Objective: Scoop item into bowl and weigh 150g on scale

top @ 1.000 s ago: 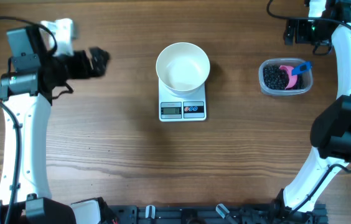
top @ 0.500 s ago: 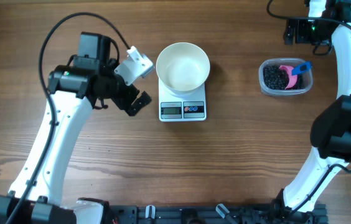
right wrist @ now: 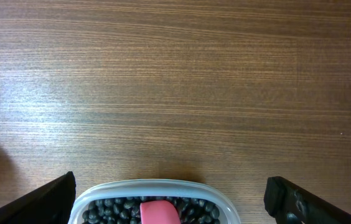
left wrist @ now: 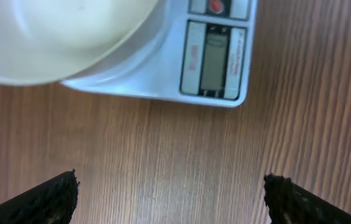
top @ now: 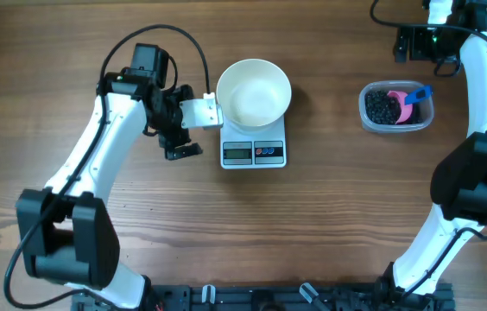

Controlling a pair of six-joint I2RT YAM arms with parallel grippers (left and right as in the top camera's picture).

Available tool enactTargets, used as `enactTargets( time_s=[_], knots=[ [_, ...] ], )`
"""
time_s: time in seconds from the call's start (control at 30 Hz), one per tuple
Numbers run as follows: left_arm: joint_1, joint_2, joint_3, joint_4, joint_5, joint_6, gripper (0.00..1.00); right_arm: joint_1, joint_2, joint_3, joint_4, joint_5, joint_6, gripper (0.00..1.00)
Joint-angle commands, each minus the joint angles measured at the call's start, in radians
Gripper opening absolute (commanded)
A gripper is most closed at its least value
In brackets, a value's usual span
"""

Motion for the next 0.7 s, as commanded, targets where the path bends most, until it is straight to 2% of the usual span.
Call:
enactTargets(
  time_s=[0.0,0.23,0.4,0.67],
  knots=[
    [0.021,0.008,0.0,-0.007,0.103,0.086,1.0,0.0,-0.026,0.016,0.0,0.006,0.013,1.0],
    [-0.003,0.023,-0.001,-0.014,0.103,0.059,1.0,0.0,-0.026,0.017,0.0,0.006,0.013,1.0],
    [0.003,0.112,-0.001,-0.006,0.138,0.064,1.0,0.0,-0.026,0.016,0.0,0.006,0.013,1.0],
    [0.064,0.125,-0.001,-0.007,0.236,0.157,1.0,0.0,-0.026,0.016,0.0,0.006,0.013,1.0]
  ],
)
